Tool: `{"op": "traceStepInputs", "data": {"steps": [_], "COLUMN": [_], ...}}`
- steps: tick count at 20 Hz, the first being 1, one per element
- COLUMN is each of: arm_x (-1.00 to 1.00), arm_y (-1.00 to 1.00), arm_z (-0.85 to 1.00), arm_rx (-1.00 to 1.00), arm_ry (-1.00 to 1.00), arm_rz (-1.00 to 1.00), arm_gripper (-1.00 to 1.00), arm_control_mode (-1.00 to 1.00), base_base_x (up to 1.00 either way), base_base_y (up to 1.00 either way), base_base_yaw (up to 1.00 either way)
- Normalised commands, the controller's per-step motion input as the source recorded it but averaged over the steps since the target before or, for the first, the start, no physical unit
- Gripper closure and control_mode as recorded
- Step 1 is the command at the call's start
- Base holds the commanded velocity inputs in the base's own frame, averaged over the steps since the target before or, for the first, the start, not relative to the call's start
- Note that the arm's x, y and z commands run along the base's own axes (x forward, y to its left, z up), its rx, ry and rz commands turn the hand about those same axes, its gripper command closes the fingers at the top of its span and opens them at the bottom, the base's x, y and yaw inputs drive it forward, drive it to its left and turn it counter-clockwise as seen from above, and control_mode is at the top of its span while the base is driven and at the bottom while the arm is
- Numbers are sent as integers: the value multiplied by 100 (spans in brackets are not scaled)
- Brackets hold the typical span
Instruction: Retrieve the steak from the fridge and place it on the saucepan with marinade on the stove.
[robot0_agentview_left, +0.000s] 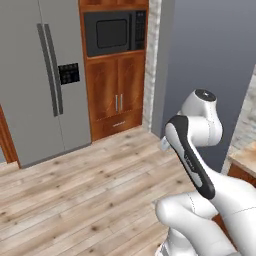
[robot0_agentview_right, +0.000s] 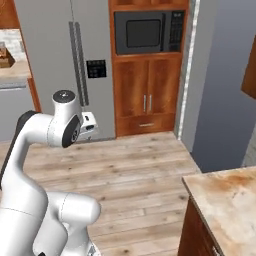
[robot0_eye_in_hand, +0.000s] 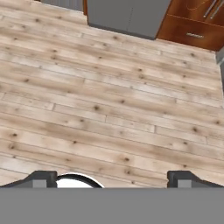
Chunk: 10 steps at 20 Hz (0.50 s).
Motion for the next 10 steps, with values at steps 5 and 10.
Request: {"op": "traceStepInputs", "data": {"steps": [5, 10], "arm_x": [0, 0], "arm_y": [0, 0], "arm_z": [0, 0], "arm_rx": [0, 0], "arm_ry": [0, 0], "arm_rz": [0, 0], "arm_gripper": [-100, -100], "arm_control_mode": [100, 100], "base_base_x": [100, 100], "base_base_y": [59, 56], "base_base_yaw": [23, 25]}}
